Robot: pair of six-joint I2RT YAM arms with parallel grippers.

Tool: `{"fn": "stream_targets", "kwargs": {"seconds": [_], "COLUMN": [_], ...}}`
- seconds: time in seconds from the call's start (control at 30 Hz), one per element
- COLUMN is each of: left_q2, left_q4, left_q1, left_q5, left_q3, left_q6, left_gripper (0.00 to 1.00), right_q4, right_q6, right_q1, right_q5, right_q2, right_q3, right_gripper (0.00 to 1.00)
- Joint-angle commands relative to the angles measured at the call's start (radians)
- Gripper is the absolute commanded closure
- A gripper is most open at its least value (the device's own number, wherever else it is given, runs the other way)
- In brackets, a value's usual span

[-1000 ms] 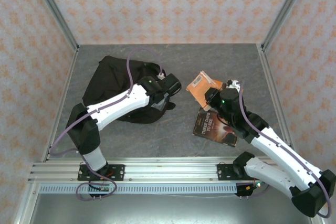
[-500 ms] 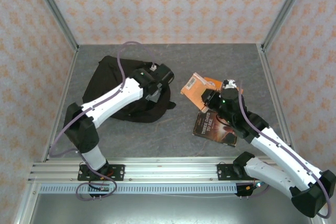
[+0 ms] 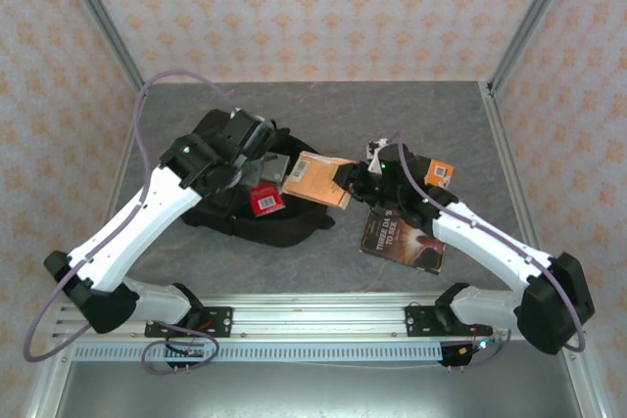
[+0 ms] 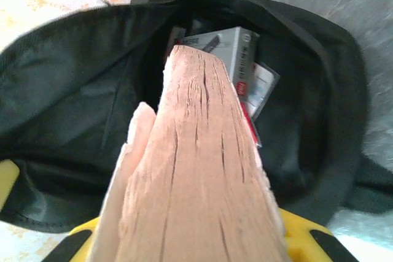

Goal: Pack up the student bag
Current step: Place the book in the student bag.

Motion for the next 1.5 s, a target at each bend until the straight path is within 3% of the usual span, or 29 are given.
{"fn": "stream_targets", "kwargs": {"seconds": [0.0, 0.17, 0.43, 0.67, 0.97, 1.27, 1.47], "left_q2": [-0.095, -0.143, -0.154, -0.182, -0.199, -0.209, -0.205], "left_q4": [0.073, 0.105, 0.142, 0.178, 0.202, 0.258, 0.309], "left_q1": [0.009, 0.018, 0.023, 0.023, 0.026, 0.04, 0.073], "left_q5": [-0.039, -0.06, -0.077, -0.06, -0.062, -0.062, -0.048], "left_q3": [-0.039, -0.08, -0.086, -0.1, -0.123, -0.15, -0.149], "left_q6": [-0.013, -0.051, -0.088, -0.083, -0.087, -0.107, -0.13], "left_gripper": [1.0, 1.0, 1.0, 1.0, 1.0, 1.0, 1.0], "right_q4": [0.142, 0.195, 0.107, 0.193, 0.25, 0.217, 0.205], "right_q6": [0.102, 0.215, 0.181, 0.221, 0.253, 0.272, 0.288], "right_q1": [0.011, 0.029, 0.066, 0.101, 0.181, 0.277, 0.32], "right_q5": [-0.105, -0.162, -0.037, -0.048, -0.028, 0.075, 0.159], "right_q2": [0.077, 0.207, 0.139, 0.213, 0.453, 0.672, 0.853], "right_q3": [0.091, 0.135, 0.092, 0.11, 0.328, 0.538, 0.691], "right_gripper": [1.0, 1.0, 1.0, 1.0, 1.0, 1.0, 0.89]}}
